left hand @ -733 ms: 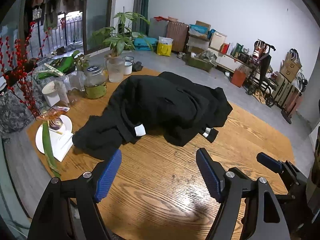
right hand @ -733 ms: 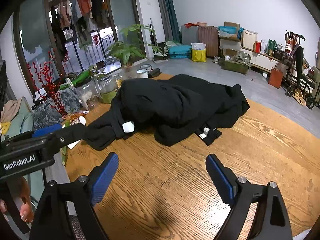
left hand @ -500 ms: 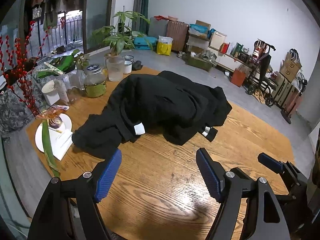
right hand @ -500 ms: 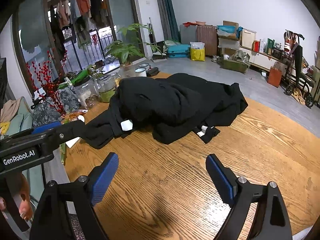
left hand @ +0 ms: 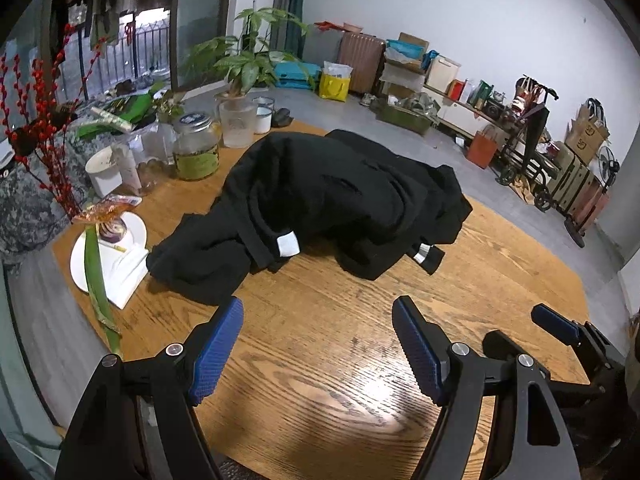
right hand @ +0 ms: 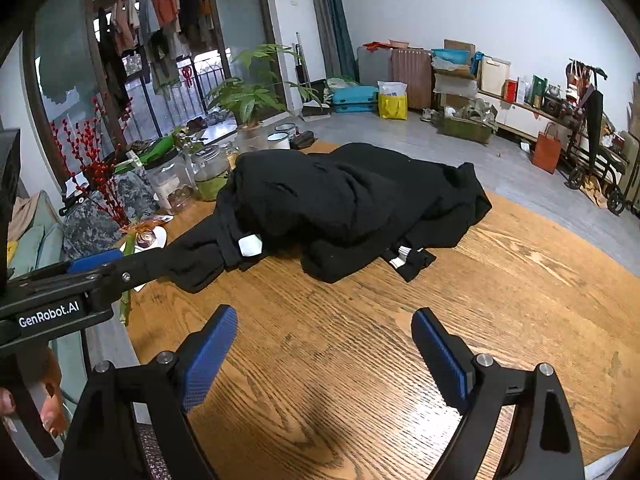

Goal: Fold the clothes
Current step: 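Reach both grippers into the black clothes pile and grasp a black garment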

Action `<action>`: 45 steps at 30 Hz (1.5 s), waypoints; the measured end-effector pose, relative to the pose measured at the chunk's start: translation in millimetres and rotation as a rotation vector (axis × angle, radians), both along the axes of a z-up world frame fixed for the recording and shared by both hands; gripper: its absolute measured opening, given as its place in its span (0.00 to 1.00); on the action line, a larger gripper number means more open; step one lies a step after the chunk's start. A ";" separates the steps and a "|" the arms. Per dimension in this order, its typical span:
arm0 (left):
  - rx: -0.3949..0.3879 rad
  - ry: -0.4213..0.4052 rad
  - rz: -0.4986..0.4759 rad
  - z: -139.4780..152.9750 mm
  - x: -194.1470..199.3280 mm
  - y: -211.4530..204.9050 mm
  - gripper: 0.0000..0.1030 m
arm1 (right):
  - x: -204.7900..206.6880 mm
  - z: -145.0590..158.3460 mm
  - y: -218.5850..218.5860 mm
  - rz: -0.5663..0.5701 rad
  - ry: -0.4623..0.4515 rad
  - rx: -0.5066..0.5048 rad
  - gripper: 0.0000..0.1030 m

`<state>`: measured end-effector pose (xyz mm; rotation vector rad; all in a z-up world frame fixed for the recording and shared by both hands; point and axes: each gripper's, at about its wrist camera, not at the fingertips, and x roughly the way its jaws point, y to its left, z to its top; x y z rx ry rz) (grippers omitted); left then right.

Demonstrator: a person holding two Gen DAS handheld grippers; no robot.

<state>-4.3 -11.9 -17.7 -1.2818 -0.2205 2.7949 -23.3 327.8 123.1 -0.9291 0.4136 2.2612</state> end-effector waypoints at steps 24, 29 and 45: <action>0.049 -0.125 0.124 -62.8 -196.1 -8.3 0.27 | -122.2 -44.7 149.4 -0.044 -0.083 -0.099 0.66; 0.057 -0.086 0.083 -63.0 -189.8 -5.6 0.08 | -153.0 -63.3 163.9 -0.043 -0.090 -0.097 0.55; 0.249 0.128 -0.009 66.2 -90.1 -19.7 0.00 | -88.9 20.9 73.0 0.085 0.098 0.016 0.04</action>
